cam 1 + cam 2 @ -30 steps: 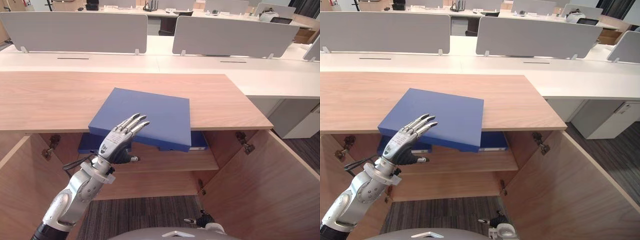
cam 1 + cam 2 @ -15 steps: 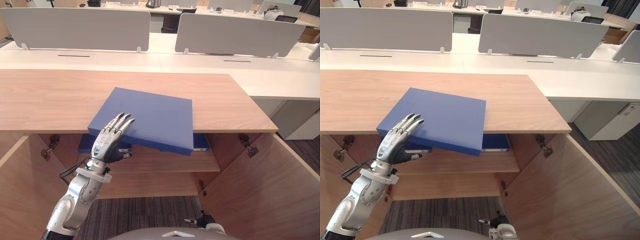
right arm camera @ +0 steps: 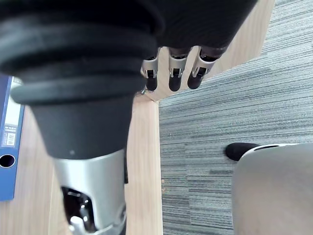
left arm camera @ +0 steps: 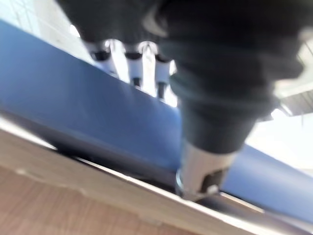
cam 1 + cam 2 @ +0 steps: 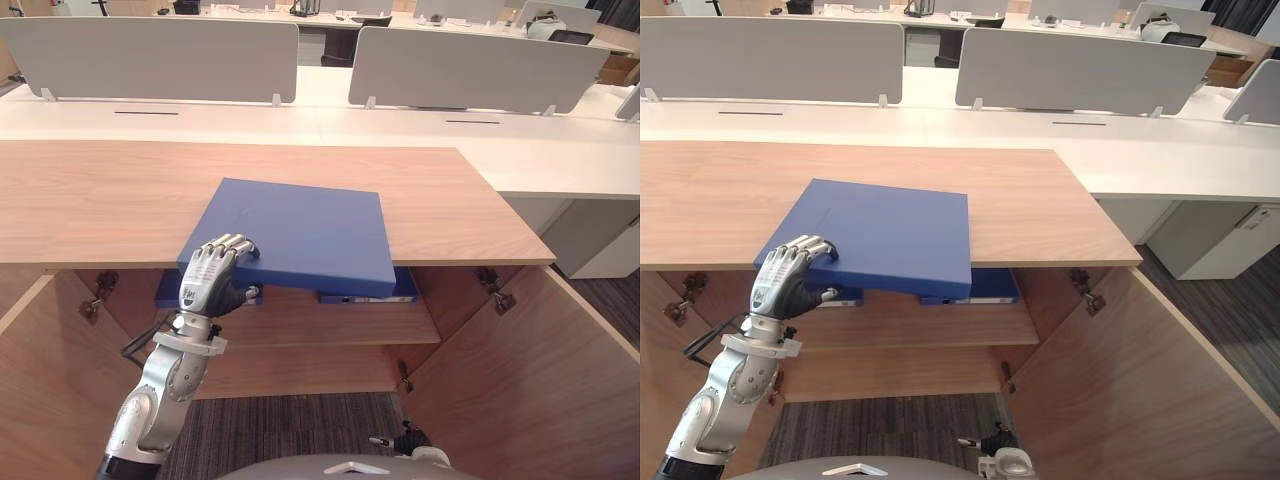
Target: Walk over to the cabinet, pick up the folder, carry it to the office cabinet, place the folder inside the office cabinet, then close the office cabinet door
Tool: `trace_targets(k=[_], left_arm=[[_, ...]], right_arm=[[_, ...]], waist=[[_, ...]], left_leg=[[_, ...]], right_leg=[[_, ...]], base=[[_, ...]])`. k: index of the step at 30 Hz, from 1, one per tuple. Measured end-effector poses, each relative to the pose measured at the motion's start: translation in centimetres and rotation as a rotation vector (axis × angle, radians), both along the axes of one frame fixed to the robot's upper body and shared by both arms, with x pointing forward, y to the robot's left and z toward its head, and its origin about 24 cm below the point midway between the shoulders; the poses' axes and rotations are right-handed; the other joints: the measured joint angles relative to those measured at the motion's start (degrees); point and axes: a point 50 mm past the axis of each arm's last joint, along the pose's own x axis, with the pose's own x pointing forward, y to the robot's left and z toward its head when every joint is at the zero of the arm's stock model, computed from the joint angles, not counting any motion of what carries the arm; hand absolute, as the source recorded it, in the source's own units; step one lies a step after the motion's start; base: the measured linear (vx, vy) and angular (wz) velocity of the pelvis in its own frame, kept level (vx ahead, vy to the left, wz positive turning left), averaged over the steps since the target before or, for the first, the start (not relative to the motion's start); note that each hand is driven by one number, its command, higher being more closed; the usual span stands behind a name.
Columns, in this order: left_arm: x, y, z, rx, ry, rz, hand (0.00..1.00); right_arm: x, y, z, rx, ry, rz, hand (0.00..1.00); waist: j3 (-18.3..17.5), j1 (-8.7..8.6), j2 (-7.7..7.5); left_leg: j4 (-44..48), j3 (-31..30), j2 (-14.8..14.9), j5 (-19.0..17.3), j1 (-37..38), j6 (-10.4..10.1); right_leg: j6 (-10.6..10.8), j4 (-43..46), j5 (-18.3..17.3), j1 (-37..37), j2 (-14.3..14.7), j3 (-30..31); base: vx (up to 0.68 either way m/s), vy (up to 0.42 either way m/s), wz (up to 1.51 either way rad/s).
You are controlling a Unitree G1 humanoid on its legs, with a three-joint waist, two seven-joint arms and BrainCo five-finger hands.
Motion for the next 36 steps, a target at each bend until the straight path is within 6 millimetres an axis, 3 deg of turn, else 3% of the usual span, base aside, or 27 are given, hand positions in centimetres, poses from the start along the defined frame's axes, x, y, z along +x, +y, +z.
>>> trace_targets(k=[9,21,26,32,36], left_arm=[[0.4,0.5,0.7,-0.115,-0.053,0.043,1.00],[-0.8,0.9,4.5,-0.591,-0.275,0.093,1.00],[-2.5,2.0,6.2,-0.740,-0.422,0.157,1.00],[-4.3,2.5,6.7,-0.854,-0.481,0.193,1.00],[-5.2,2.6,7.1,-0.888,-0.518,0.188,1.00]], right_arm=[[0.0,-0.1,0.1,0.003,-0.011,-0.029,0.00],[-0.5,-0.6,0.1,-0.009,-0.030,-0.127,0.00],[-0.2,-0.5,1.2,-0.022,-0.138,-0.185,0.00],[2.1,0.6,4.3,-0.006,-0.384,-0.217,0.00],[4.9,0.9,8.2,-0.002,-0.631,-0.209,0.00]], waist=[[-0.01,-0.46,0.12],[-0.48,-0.36,0.08],[-0.62,-0.40,0.70],[-0.78,-0.77,1.07],[-0.80,-0.98,1.03]], left_leg=[[0.00,0.17,0.02,-0.18,-0.07,-0.08],[0.02,0.94,0.26,-0.22,-1.39,-0.15],[0.00,1.42,0.24,-0.13,-1.48,-0.03],[0.00,1.88,0.23,-0.07,-1.30,0.05],[0.00,2.05,0.22,0.15,-2.18,0.18]], right_leg=[[0.01,-0.31,0.01,0.01,0.03,0.02],[0.56,1.51,0.67,-2.19,0.16,1.71],[0.57,1.97,0.67,-2.93,0.22,2.28],[0.71,2.18,0.76,-3.26,0.20,2.80],[0.81,2.12,0.98,-4.32,0.20,2.96]], base=[[0.00,0.000,0.00],[-0.01,-0.009,-0.03],[-0.03,-0.016,-0.06],[-0.03,-0.011,-0.04],[-0.03,-0.010,-0.03]])
